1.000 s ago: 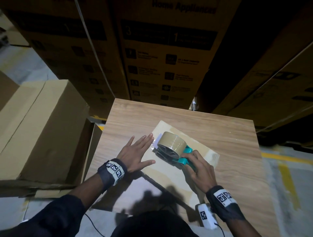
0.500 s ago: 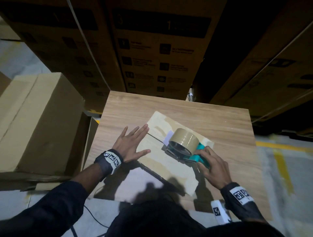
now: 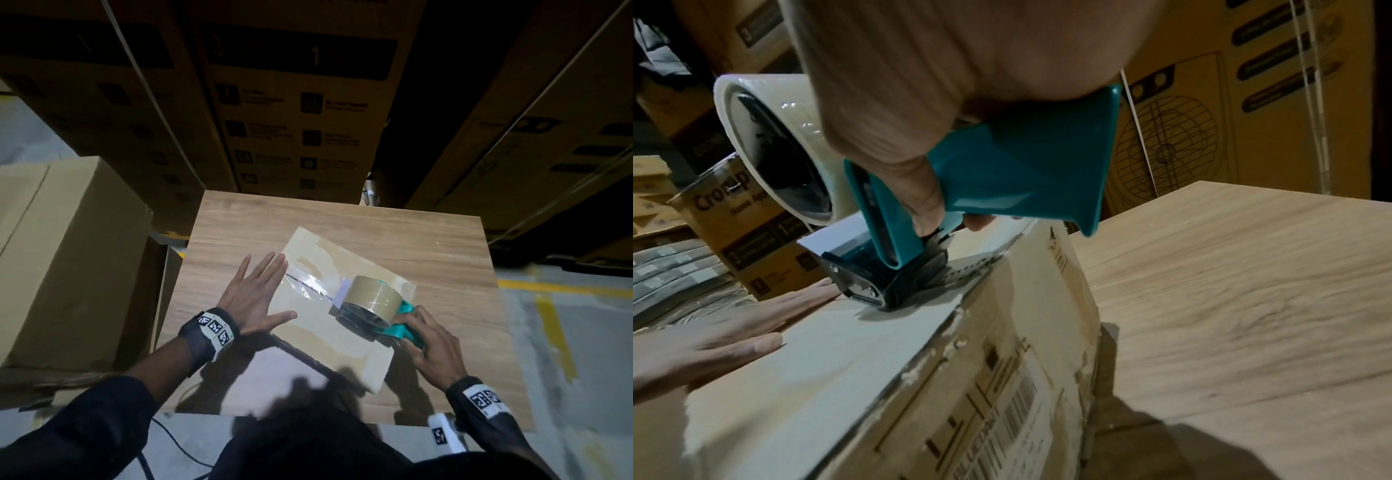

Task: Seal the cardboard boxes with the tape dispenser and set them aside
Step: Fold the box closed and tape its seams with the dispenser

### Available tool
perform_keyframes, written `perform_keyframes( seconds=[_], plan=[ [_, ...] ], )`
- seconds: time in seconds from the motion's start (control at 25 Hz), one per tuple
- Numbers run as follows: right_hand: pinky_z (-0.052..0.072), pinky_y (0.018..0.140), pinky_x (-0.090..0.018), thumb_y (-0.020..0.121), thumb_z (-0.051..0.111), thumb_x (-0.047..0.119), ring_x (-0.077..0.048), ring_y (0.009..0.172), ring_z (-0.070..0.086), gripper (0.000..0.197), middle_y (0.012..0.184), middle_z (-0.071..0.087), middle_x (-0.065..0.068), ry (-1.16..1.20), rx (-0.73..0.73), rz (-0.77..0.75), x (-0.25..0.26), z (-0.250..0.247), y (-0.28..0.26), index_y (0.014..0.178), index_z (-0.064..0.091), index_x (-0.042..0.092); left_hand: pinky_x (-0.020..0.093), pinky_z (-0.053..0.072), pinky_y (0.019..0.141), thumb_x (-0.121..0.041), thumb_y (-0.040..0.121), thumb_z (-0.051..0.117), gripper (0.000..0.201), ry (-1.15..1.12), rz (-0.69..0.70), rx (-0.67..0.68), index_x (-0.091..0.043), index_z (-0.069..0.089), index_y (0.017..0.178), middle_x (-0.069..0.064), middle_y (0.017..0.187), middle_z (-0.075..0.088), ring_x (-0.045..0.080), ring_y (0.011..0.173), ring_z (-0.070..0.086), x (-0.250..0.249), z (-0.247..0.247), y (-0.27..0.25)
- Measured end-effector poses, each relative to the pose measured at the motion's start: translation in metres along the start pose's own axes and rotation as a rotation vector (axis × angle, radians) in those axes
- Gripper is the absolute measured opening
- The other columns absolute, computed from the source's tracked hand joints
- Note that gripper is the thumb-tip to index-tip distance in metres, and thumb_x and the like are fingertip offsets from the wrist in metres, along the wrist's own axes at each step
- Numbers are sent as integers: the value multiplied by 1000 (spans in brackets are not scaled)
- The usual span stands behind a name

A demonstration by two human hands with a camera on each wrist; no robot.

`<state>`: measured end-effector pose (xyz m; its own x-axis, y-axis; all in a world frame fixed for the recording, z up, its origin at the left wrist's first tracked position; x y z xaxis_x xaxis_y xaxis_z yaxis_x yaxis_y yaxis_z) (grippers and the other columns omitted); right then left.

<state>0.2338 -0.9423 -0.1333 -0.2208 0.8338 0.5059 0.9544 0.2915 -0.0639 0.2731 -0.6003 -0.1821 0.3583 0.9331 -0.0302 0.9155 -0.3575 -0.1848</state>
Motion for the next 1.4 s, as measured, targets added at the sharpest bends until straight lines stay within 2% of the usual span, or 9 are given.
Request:
perform_keyframes(
  seconds=[0.16, 0.28, 0.36, 0.6, 0.76, 0.96, 1.08, 1.24, 1.4],
  plan=[
    [60, 59, -38, 81, 78, 13, -10, 78, 59, 63, 105, 51, 16, 2, 0, -11, 0, 0, -1, 118, 47, 54, 50, -3, 127, -99, 79, 21, 123, -88, 29, 19, -14, -2, 164, -1, 171, -12, 18, 158, -13, -35, 5, 3],
    [58, 57, -36, 81, 77, 11, -10, 76, 58, 62, 103, 51, 15, 8, -11, -16, 1, -2, -1, 117, 49, 53, 45, -4, 128, -99, 79, 22, 123, -118, 146, 52, -15, -5, 164, -1, 171, -15, 17, 157, -18, -74, 14, 8],
    [57, 57, -36, 81, 78, 11, -10, 77, 58, 60, 103, 51, 15, 15, -14, -19, 2, -3, -1, 117, 51, 52, 43, -3, 128, -97, 82, 22, 119, -133, 168, 47, -15, -4, 164, -1, 171, -16, 15, 156, -19, -84, 15, 10],
    [59, 59, -38, 84, 78, 14, -10, 78, 58, 55, 103, 49, 18, 19, -2, -33, 2, -7, -2, 116, 52, 51, 40, 5, 128, -90, 89, 25, 109, -174, 44, -31, -16, -5, 164, -2, 171, -15, 10, 157, -14, -52, 11, 9],
    [59, 60, -39, 84, 78, 16, -10, 80, 59, 54, 105, 50, 17, 44, -10, -68, 9, -21, -6, 115, 51, 51, 37, 5, 129, -92, 86, 28, 114, -214, -12, -19, -17, -11, 163, -3, 170, -19, 11, 157, -15, -43, 12, 8],
    [53, 55, -28, 81, 82, 13, -9, 78, 58, 56, 104, 52, 17, -10, 11, -70, 3, -40, -13, 114, 54, 48, 39, 10, 129, -95, 82, 30, 120, -233, -35, -13, -16, -9, 164, -2, 171, -16, 11, 157, -14, -37, 14, 9],
    [56, 56, -37, 78, 85, 11, -11, 79, 60, 60, 104, 51, 19, -27, 1, -10, -23, -58, -34, 112, 52, 48, 39, 10, 129, -95, 82, 29, 119, -224, -45, -25, -16, -9, 164, -1, 171, -16, 11, 157, -14, -37, 13, 10],
    [54, 56, -33, 77, 86, 6, -8, 82, 59, 61, 105, 52, 19, -35, 18, 35, -50, -68, -64, 111, 55, 46, 36, 5, 129, -94, 83, 31, 119, -218, -47, -50, -16, -5, 164, -1, 171, -14, 12, 157, -15, -40, 11, 8],
    [51, 56, -30, 75, 84, 4, -8, 79, 57, 62, 104, 50, 20, -41, 30, 58, -57, -49, -68, 112, 55, 45, 38, 2, 129, -94, 82, 33, 119, -207, -62, -51, -16, -2, 165, 0, 171, -16, 14, 157, -16, -39, 12, 8]
  ],
)
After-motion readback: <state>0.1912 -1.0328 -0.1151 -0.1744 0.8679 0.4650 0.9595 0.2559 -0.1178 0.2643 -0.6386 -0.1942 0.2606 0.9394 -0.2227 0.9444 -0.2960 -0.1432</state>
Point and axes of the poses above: each hand's wrist, its own y-axis towards the middle knuckle, its own z-axis out of the palm, x = y × z, the point moved 8 cm from there along y, towards the middle knuckle
